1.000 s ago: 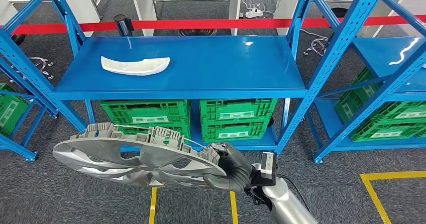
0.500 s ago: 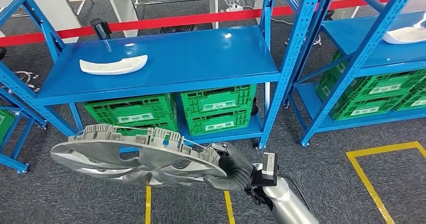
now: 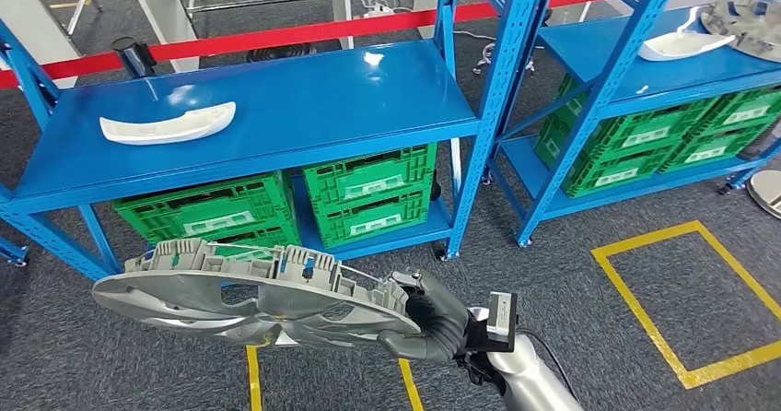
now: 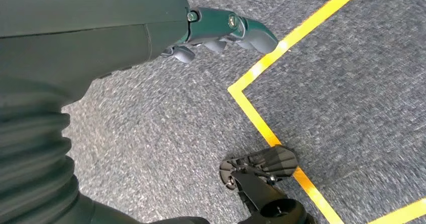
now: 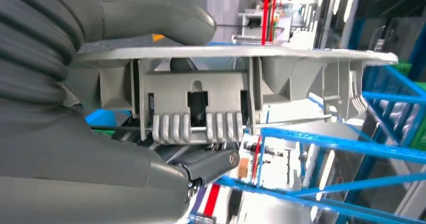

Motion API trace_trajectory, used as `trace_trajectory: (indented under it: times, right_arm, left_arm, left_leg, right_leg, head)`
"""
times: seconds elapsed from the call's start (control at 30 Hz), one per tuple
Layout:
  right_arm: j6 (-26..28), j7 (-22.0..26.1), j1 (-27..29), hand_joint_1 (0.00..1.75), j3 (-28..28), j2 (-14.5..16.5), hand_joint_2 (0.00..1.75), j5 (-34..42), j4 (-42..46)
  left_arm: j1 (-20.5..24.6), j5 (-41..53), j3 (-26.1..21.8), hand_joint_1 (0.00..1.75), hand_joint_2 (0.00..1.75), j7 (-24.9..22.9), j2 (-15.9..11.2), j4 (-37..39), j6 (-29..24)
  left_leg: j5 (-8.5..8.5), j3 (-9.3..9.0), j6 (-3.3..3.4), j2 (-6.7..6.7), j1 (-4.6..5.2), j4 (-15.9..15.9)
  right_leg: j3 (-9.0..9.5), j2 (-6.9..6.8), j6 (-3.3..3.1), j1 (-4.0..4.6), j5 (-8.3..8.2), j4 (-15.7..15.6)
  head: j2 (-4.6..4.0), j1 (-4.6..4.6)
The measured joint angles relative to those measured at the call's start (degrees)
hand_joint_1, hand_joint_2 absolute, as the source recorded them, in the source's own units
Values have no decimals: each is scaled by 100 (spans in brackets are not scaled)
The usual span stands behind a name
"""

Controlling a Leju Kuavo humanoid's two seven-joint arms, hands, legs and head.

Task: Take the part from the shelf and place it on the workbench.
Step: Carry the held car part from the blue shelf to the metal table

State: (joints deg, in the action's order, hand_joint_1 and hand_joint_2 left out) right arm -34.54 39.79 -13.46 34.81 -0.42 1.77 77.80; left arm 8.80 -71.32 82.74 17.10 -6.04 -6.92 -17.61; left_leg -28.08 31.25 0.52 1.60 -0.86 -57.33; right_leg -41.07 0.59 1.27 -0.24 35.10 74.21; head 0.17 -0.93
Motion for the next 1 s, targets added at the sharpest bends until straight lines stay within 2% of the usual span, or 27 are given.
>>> trace_trajectory:
  times: [0.03, 0.07, 0.13, 0.17, 0.2, 0.23, 0.3, 0.33, 0.37, 0.43, 0.47, 0.5, 0.53, 0.57, 0.6, 0.67, 0.7, 0.73, 0.8, 0.83, 0.87, 0.9, 0.93, 0.97, 1.0]
  right_arm:
    - [24, -2, 32, 175, -3, -11, 175, -18, 13]
    - [51, -5, 63, 175, -9, -24, 175, -32, 29]
    - [92, -9, 103, 175, -34, -47, 175, -45, 81]
    - [104, -7, 110, 175, -50, -55, 175, -46, 116]
    - [114, -4, 115, 175, -64, -60, 175, -46, 152]
    - [121, -1, 121, 175, -76, -66, 175, -48, 183]
    - [129, 2, 139, 175, -95, -83, 175, -55, 236]
    - [124, 1, 145, 175, -102, -93, 175, -58, 259]
    - [116, 0, 147, 175, -108, -101, 175, -60, 280]
    - [92, 1, 150, 175, -112, -109, 175, -58, 312]
    - [84, 2, 157, 175, -113, -111, 175, -57, 321]
    - [79, 1, 172, 175, -113, -114, 175, -57, 328]
    - [76, 0, 194, 175, -113, -119, 175, -58, 336]
    - [75, -2, 221, 175, -116, -126, 175, -60, 350]
    - [74, -3, 247, 175, -121, -131, 175, -61, 373]
    - [74, -3, 282, 175, -144, -139, 175, -61, 436]
    - [75, -2, 298, 175, -161, -142, 175, -58, 471]
    - [81, -1, 325, 175, -184, -147, 175, -57, 507]
    - [103, 0, 404, 175, -242, -166, 175, -78, 576]
    - [124, 0, 450, 175, -274, -178, 175, -102, 613]
    - [143, -1, 485, 175, -305, -190, 175, -130, 647]
    - [160, -2, 513, 175, -333, -199, 175, -155, 680]
    - [175, -1, 537, 175, -357, -204, 175, -173, 710]
    - [181, 0, 559, 175, -376, -207, 175, -187, 731]
    - [182, 1, 582, 175, -391, -209, 175, -202, 745]
  left_arm:
    - [14, 0, 9, 0, 175, -1, -1, 1, -13]
    - [31, 0, 21, 0, 175, -2, 0, 1, -26]
    - [70, -3, 42, 0, 175, -4, 4, 1, -52]
    - [87, -9, 46, 0, 175, -8, 4, 1, -64]
    - [103, -15, 47, 0, 175, -12, 3, 1, -75]
    - [117, -28, 48, 0, 175, -17, 1, 1, -82]
    - [145, -78, 49, 0, 175, -27, -3, 1, -88]
    - [155, -105, 49, 0, 175, -32, -9, 1, -85]
    - [162, -129, 49, 0, 175, -36, -16, 1, -70]
    - [155, -166, 49, 0, 175, -39, -40, 0, -27]
    - [145, -190, 49, 0, 175, -41, -53, -1, 0]
    - [133, -215, 50, 0, 175, -43, -67, 0, 18]
    - [126, -237, 50, 0, 175, -47, -80, 1, 37]
    - [122, -253, 51, 0, 175, -49, -96, 1, 53]
    - [123, -262, 51, 0, 175, -51, -113, 1, 65]
    - [123, -280, 50, 0, 175, -63, -151, 2, 91]
    - [122, -292, 50, 0, 175, -73, -163, 2, 106]
    - [121, -303, 49, 0, 175, -84, -172, 2, 134]
    - [127, -310, 50, 0, 175, -107, -173, 0, 231]
    - [138, -307, 51, 0, 175, -124, -174, -1, 286]
    - [150, -304, 51, 0, 175, -143, -177, -2, 333]
    - [158, -301, 51, 0, 175, -168, -180, -2, 365]
    - [162, -299, 52, 0, 175, -191, -188, -1, 383]
    - [163, -297, 53, 0, 175, -213, -197, 0, 392]
    - [167, -295, 54, 0, 175, -236, -206, 1, 396]
  left_leg:
    - [-2, 14, 0, 69, 2, -16]
    - [-6, 22, -3, 132, 2, -32]
    - [-22, 27, -25, 246, 6, -63]
    - [-33, 30, -47, 297, 23, -81]
    - [-39, 31, -75, 345, 36, -92]
    - [-38, 29, -106, 394, 47, -91]
    - [-37, 22, -175, 468, 45, -80]
    - [-75, 33, -209, 415, 36, -113]
    - [-179, 86, -240, 297, 26, -245]
    - [-546, 348, -285, -7, 7, -868]
    - [-732, 524, -296, -91, 3, -1270]
    - [-835, 664, -301, -124, 1, -1581]
    - [-825, 718, -300, -136, 2, -1701]
    - [-700, 663, -293, -150, 0, -1588]
    - [-490, 506, -281, -192, -4, -1256]
    - [-165, 134, -248, -429, -26, -453]
    - [-102, 24, -233, -531, -31, -201]
    - [-106, -19, -213, -590, -28, -97]
    - [-94, -23, -153, -500, -20, -78]
    - [-76, -26, -111, -436, -25, -64]
    - [-59, -26, -65, -364, -30, -46]
    - [-47, -24, -24, -285, -34, -30]
    - [-47, -19, 1, -203, -20, -29]
    - [-51, -11, 19, -115, -9, -32]
    - [-54, -5, 25, -27, -2, -37]
  right_leg:
    - [-6, -15, 6, -6, -43, 37]
    - [109, -38, 4, -10, -182, -164]
    - [549, -212, -34, 4, -518, -968]
    - [718, -310, -61, 16, -623, -1305]
    - [811, -376, -91, 29, -672, -1507]
    - [819, -389, -122, 43, -669, -1563]
    - [790, -272, -181, 30, -719, -1585]
    - [782, -217, -214, 14, -741, -1598]
    - [775, -163, -246, -7, -765, -1614]
    - [754, -48, -287, -26, -796, -1626]
    - [742, 16, -296, -25, -805, -1624]
    - [733, 87, -299, -22, -811, -1621]
    - [728, 158, -297, -20, -817, -1616]
    - [726, 232, -290, -19, -821, -1610]
    - [727, 306, -281, -21, -825, -1602]
    - [710, 444, -242, -22, -834, -1578]
    - [687, 507, -207, -23, -844, -1570]
    - [661, 568, -165, -28, -861, -1571]
    - [617, 679, -75, -43, -900, -1588]
    - [591, 623, -42, -40, -885, -1561]
    - [530, 494, -13, -30, -812, -1452]
    - [415, 324, 11, -22, -669, -1220]
    - [248, 145, 35, -17, -477, -870]
    - [55, 54, 59, -23, -284, -465]
    - [-104, 18, 77, -31, -155, -123]
  head:
    - [0, 4]
    - [0, 10]
    - [0, 26]
    - [0, 31]
    - [0, 31]
    - [0, 28]
    - [0, 22]
    - [0, 17]
    - [0, 3]
    - [0, -47]
    - [0, -69]
    - [0, -81]
    - [0, -86]
    - [0, -90]
    - [0, -95]
    - [0, -107]
    - [0, -109]
    - [0, -112]
    - [0, -110]
    - [0, -106]
    - [0, -85]
    - [0, -58]
    - [0, -32]
    - [0, -10]
    - [0, -1]
